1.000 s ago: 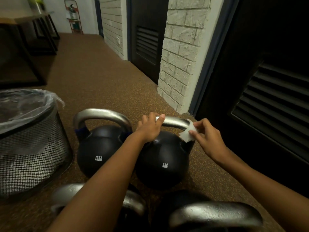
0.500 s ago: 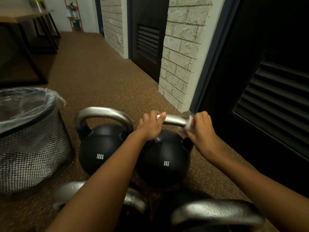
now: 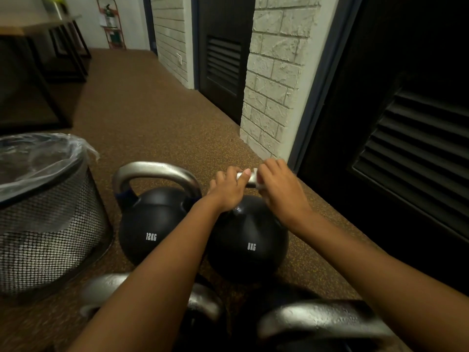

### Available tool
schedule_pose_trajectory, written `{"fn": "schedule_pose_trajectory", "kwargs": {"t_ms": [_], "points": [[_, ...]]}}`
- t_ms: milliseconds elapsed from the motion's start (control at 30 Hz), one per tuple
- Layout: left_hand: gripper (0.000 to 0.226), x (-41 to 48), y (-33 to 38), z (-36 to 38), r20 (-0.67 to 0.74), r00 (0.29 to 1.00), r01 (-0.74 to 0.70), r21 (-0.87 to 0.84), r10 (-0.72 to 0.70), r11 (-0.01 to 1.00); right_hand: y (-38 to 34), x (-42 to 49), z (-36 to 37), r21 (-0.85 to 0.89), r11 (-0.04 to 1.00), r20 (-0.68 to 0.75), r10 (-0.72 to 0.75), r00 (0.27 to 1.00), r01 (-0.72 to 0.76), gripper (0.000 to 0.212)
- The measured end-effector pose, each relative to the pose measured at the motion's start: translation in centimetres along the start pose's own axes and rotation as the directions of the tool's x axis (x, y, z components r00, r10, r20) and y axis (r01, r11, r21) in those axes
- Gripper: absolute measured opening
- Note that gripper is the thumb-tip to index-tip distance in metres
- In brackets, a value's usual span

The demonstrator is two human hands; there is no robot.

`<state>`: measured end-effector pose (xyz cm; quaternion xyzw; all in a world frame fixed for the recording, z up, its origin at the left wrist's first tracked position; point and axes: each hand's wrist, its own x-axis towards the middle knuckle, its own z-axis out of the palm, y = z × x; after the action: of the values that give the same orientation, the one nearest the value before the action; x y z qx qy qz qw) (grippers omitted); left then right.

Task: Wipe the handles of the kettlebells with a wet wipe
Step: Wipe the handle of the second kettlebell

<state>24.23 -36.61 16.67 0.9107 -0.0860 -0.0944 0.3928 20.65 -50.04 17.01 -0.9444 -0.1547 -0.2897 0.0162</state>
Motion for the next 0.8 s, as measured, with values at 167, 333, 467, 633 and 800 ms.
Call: {"fn": "schedule_pose_trajectory", "kwargs": {"t_ms": [167,333,467,633,800], "points": [[0.050,-0.1,0.1,-0.1,0.010,1.000,0.009,0.011,-0.009,1.000,-0.2,0.5,-0.3,0.029,0.993,0.051,-0.120,0.992,0.118,0.026],[0.050,-0.3,0.0,-0.2,0.016,1.000,-0.012,-0.016,0.012,1.000,2.8,-2.4,-1.5,0.260,0.962,0.121,0.057,0.991,-0.087,0.027],[0.049,-0.1,-0.1,-0.1,0.018,1.000,-0.017,-0.016,0.017,1.000,4.4,-4.0,-2.0,0.439,0.849,0.212,0.221,0.952,-0.295,0.028],[0.049,-0.1,0.0,-0.1,0.017,1.000,-0.012,-0.017,0.012,1.000,2.4,-1.3,-1.1,0.407,0.849,0.236,0.259,0.937,-0.337,0.031],[0.051,-0.2,0.1,-0.2,0.015,1.000,0.002,0.007,-0.003,1.000,-0.4,1.9,-0.3,0.283,0.931,0.268,0.155,0.951,-0.231,0.033]]}}
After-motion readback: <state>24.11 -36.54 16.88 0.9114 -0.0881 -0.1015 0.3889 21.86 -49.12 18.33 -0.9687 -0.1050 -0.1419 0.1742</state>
